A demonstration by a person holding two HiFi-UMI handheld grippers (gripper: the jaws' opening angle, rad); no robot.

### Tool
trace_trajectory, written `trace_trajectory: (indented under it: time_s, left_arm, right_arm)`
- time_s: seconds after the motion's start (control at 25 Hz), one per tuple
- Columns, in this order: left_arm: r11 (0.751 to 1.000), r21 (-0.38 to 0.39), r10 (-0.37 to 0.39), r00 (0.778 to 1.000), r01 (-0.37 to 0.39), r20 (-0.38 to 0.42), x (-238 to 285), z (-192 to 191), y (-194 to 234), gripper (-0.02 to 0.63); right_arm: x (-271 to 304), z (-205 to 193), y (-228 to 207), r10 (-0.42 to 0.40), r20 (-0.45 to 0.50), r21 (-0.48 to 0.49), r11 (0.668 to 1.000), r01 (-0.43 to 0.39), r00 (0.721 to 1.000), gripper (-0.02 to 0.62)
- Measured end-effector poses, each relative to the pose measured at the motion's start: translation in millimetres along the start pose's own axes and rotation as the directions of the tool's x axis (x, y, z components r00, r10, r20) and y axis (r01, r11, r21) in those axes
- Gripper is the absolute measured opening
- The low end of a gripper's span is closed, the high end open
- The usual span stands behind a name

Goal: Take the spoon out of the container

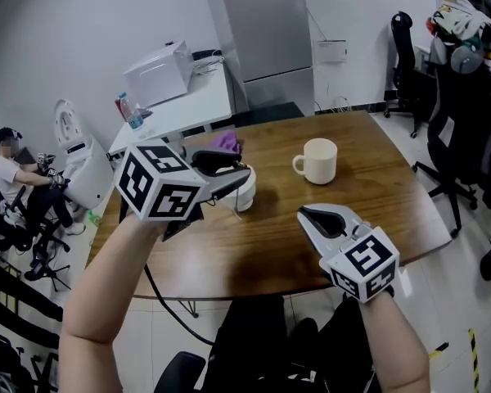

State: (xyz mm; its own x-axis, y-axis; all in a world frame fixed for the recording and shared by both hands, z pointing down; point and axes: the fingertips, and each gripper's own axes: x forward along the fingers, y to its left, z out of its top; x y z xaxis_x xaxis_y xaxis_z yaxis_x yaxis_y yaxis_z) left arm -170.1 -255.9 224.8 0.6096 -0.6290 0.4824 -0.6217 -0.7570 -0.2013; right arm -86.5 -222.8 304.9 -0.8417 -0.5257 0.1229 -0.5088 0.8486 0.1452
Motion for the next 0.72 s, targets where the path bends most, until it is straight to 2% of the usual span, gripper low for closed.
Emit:
trace_trajectory:
  time_s: [0.16, 0.28, 0.4, 0.56, 0.72]
  left_arm:
    - [0.996, 0.073, -0.039, 0.989, 0.05, -0.141, -4, -37, -11, 0.132]
    - [0.981, 0.12, -0.114, 0.949, 0.155, -0.293, -3, -71, -26, 0.132]
    - [0.957, 0.137, -0.175, 0.888, 0.254, -0.426, -2, -104, -39, 0.132]
    - [0.922, 0.168, -0.198, 0.796, 0.35, -0.572, 2, -136, -49, 0.132]
    - [0.877, 0.163, -0.211, 0.666, 0.452, -0.716, 7, -170, -59, 0.132]
  right_arm:
    - [14, 2, 12, 0.026, -0.005, -0.006, 1.0, -0.026, 1.0, 0.005]
    - [22, 4, 19, 0.041, -0.004, -0.004, 0.999, -0.041, 0.999, 0.005]
    - [30, 4, 27, 0.058, -0.005, -0.008, 0.998, -0.058, 0.998, 0.005]
    - [37, 4, 32, 0.07, -0.009, -0.014, 0.997, -0.071, 0.997, 0.005]
    - [39, 4, 35, 0.076, -0.008, -0.016, 0.997, -0.076, 0.997, 0.005]
